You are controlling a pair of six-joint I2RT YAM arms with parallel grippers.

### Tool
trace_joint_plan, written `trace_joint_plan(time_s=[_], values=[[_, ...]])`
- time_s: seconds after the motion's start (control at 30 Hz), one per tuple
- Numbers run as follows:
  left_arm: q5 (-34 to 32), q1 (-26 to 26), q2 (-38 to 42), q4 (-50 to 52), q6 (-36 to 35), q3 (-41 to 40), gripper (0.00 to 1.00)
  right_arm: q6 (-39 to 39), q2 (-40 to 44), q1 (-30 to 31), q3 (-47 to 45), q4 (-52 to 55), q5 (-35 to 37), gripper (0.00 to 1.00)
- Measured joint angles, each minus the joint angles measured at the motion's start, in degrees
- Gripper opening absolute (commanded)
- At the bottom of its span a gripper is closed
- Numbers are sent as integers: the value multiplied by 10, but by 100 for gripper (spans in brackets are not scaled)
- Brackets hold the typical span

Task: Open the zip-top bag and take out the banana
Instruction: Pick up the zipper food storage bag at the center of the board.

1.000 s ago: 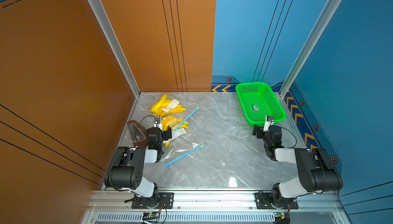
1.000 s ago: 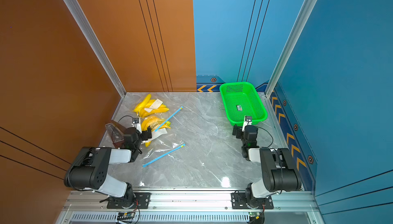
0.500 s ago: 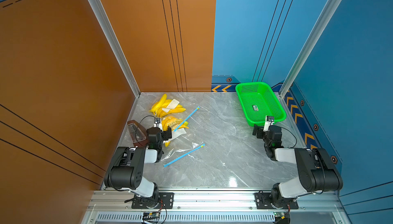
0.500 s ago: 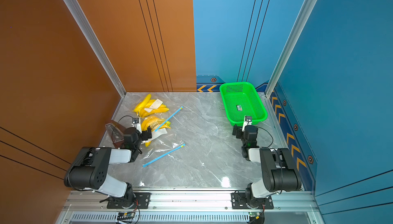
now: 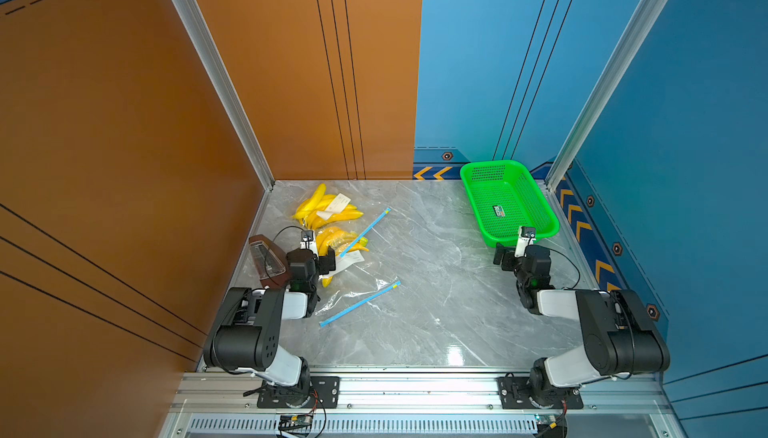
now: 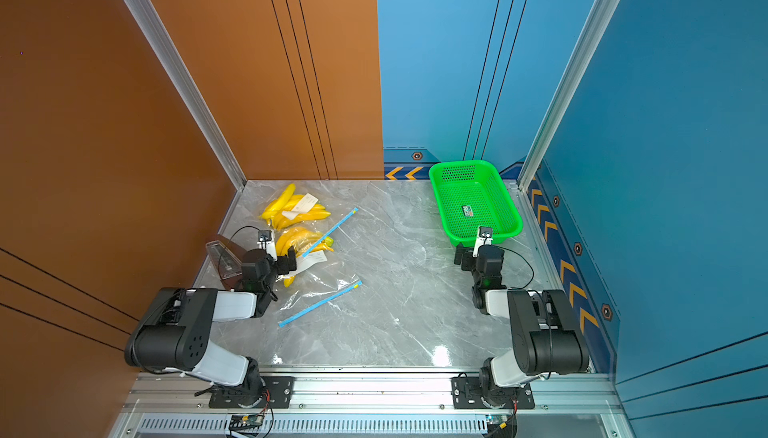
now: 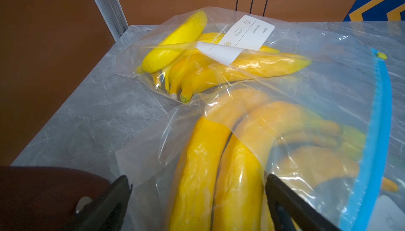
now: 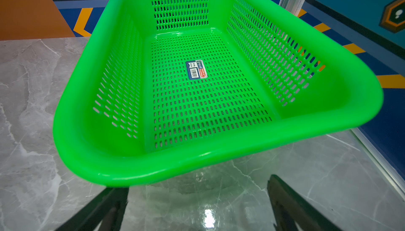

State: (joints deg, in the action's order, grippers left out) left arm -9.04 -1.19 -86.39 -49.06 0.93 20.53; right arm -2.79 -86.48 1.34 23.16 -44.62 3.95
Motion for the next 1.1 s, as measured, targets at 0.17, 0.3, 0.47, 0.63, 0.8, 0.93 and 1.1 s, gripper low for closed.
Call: trace_joint_plan(time_s=[0.17,0.3,0.47,0.63,0.8,0.93,1.1], values=[[-21,-23,90,0,-7,-36,98,22,49,15,-29,4,-17,100],[-56,-59,191,0,-15,-81,98,39,153,48,-49,26,-17,100],[-104,-99,329,49,0,-108,98,34,301,62,-62,83,-15,100],[-131,-104,413,217,76,-32,98,-14,422,66,-57,176,2,100],[-137,-105,454,303,177,-1,98,-102,479,63,-5,312,33,100],[-95,-89,440,363,259,20,98,-201,476,49,54,409,46,100],[12,-26,365,397,344,70,98,-260,417,31,105,474,15,100]])
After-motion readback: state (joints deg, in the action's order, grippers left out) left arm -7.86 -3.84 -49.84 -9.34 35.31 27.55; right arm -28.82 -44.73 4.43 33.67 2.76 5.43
